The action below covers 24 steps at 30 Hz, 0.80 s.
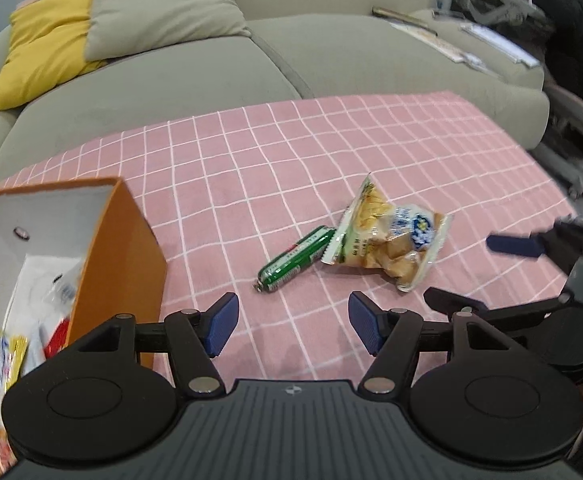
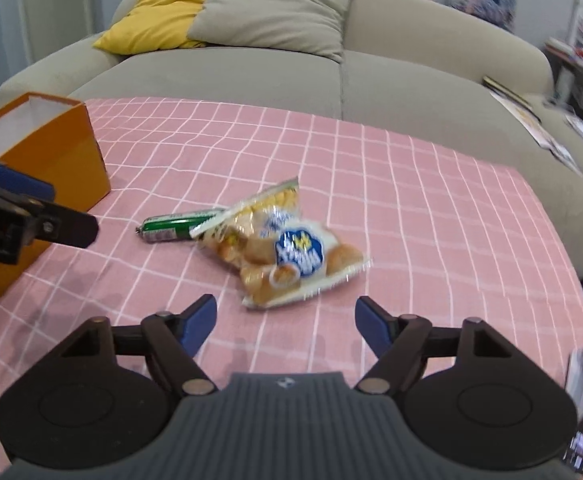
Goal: Organize snacks
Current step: 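Grasp the bread-roll bag with the right tool while the left tool grasps the green sausage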
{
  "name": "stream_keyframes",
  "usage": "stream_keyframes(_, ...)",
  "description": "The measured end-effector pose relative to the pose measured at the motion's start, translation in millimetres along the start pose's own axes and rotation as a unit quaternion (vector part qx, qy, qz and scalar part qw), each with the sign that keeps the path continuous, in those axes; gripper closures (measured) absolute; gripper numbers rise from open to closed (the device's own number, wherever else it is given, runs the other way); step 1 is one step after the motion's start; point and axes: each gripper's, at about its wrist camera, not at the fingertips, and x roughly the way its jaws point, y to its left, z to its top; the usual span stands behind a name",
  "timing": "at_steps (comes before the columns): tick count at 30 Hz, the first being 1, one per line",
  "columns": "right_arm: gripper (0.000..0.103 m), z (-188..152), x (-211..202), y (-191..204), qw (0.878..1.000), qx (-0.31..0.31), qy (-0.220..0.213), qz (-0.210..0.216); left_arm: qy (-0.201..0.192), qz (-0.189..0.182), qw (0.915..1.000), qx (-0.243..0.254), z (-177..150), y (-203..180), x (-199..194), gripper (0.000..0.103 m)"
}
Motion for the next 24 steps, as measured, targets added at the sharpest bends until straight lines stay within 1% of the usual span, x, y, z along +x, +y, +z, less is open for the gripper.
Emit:
stream_keyframes(4, 0.021, 15, 15, 3, 0.999, -0.038, -0.013, 0.000, 0.016, 0.010, 0.9997, 0.016, 8, 3, 23, 0.030)
stream_keyframes(8, 0.014, 25, 26, 9, 0.997, -0.070, -0.028, 0.014, 0.025, 0.018, 0.9988, 0.037, 13, 3, 40, 0.031)
stream_keyframes(11, 0.014, 30, 35, 16, 0.993, -0.107, -0.036, 0.020, 0.029, 0.023, 0.9981, 0.050, 19, 3, 51, 0.032)
stream_keyframes(15, 0.014, 31, 51, 18, 0.991, -0.131, -0.024, 0.031, 0.032, 0.025, 0.9969, 0.068, 26, 3, 64, 0.032)
stream_keyframes(20, 0.015, 32, 69, 13, 0.991, -0.133, -0.003, 0.035, 0.045, 0.029, 0.9943, 0.092, 32, 0, 81, 0.032)
stream_keyframes(24, 0.016, 30, 79, 10, 0.991, -0.128, 0.008, 0.035, 0.058, 0.026, 0.9934, 0.096, 34, 0, 93, 0.037)
